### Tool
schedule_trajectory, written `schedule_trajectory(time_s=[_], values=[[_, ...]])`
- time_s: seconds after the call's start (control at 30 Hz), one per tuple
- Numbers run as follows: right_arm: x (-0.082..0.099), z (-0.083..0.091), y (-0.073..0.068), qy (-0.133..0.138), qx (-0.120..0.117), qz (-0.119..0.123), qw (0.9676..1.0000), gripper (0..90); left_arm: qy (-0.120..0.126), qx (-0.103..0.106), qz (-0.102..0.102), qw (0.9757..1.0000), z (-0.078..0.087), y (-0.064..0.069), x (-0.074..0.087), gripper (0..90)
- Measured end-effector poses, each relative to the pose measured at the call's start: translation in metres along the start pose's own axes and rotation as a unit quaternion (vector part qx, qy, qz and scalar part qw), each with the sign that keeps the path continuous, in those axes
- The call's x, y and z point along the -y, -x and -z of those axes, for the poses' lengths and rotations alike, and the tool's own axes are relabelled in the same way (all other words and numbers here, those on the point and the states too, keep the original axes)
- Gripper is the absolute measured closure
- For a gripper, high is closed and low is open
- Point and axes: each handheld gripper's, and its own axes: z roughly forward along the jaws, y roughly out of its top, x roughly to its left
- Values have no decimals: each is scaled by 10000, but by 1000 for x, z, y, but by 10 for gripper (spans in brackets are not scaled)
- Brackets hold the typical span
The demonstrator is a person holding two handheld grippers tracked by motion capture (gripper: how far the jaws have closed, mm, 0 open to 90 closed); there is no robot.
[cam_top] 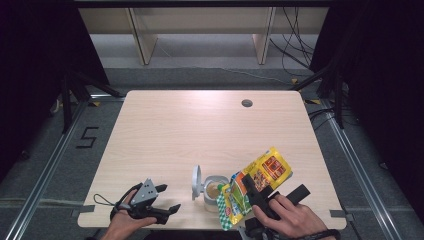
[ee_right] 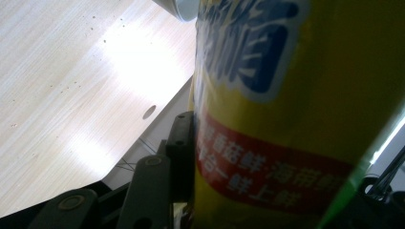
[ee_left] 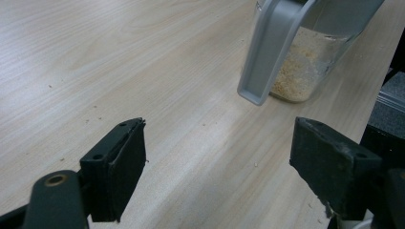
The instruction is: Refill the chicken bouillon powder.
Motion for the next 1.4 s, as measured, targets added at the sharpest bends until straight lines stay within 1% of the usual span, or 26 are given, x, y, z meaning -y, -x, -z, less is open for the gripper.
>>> schedule_trajectory(time_s=[0.03, 0.07, 0.13, 0.17, 0.2, 0.27, 0.3, 0.33, 0.37, 0.4, 0.43, 0.47, 0.57, 0.6, 0.7, 0.73, 0.83, 0.9, 0.93, 1.0, 1.03, 1.2, 1.3, 1.33, 1.37, 1.4], values=[[1, -1, 1, 48, 32, 113, 9999, 641, -3, 0, 0, 10000, 0, 0, 0, 191], [2, -1, 1, 60, -14, 95, 9999, 640, -6, -41, -29, 10000, 0, 0, 0, 190], [2, 0, -2, -3, -92, -134, 9999, 641, 10, -69, -30, 10000, -1, -1, 0, 191], [2, 1, 0, 6, -110, -57, 9999, 641, -30, -29, -39, 10000, 0, -1, 0, 191], [2, 0, -1, 16, -77, -47, 10000, 641, -16, -15, -32, 10000, 0, -1, 0, 190], [2, 1, 1, 30, 30, 106, 9999, 641, -1, -4, -2, 10000, 0, 0, 0, 190], [2, 0, 2, 64, -23, 104, 9999, 641, -22, -25, -30, 10000, 0, -1, 0, 191], [2, 1, 0, 30, -46, -5, 10000, 641, -11, -59, -41, 10000, 0, -1, 0, 190], [2, 1, -1, 35, -23, 8, 10000, 641, -15, -61, -41, 10000, 0, -1, 0, 191], [2, 1, 0, 32, -69, -4, 10000, 641, -9, -62, -38, 10000, 0, -1, 0, 191], [2, 1, 0, 41, -57, -15, 10000, 641, 65, -34, 11, 10000, -1, 0, 1, 191], [2, 0, -2, 23, -56, -41, 10000, 641, 0, 6, 0, 10000, 0, -1, 0, 191], [2, 1, -2, 46, -58, -68, 9999, 642, -10, -64, -33, 10000, 0, -1, 0, 191], [1, 1, -1, 23, -81, -53, 10000, 641, 65, -35, 12, 10000, -1, 0, 1, 191], [1, 3, 0, 4, -50, -53, 10000, 641, -17, -7, -25, 10000, 0, -1, 0, 190], [1, 2, 0, 6, -29, -48, 10000, 641, 61, -27, 7, 10000, -1, -1, 1, 191], [1, 2, 0, 13, -12, -30, 10000, 642, -12, -65, -30, 10000, 0, -1, 0, 191], [1, 2, 0, 27, -21, -24, 10000, 642, 24, -9, 3, 10000, 0, -1, 0, 190], [1, 1, 0, 17, -112, -34, 9999, 641, 3, 5, 5, 10000, 0, -1, 0, 190], [2, 0, 1, 65, -94, 80, 9999, 641, -28, 9, -30, 10000, 0, -1, 0, 190], [1, 1, 0, 34, -96, -14, 9999, 641, -22, 7, -20, 10000, 0, -1, 0, 190], [1, 1, 0, 34, -113, -13, 9999, 641, 1, 17, 31, 10000, 0, -1, 0, 190], [2, 1, 1, 27, -40, 29, 10000, 641, -8, 23, 5, 10000, 0, -1, 0, 190], [2, 1, 1, 35, -69, -15, 10000, 642, -2, 14, 3, 10000, 0, -1, 0, 190], [2, 1, 1, 16, -19, 79, 10000, 642, 60, -32, 36, 10000, -1, 0, 1, 190], [2, 0, 1, 24, -11, 83, 10000, 642, 87, -14, 43, 10000, -2, 0, 1, 190]])
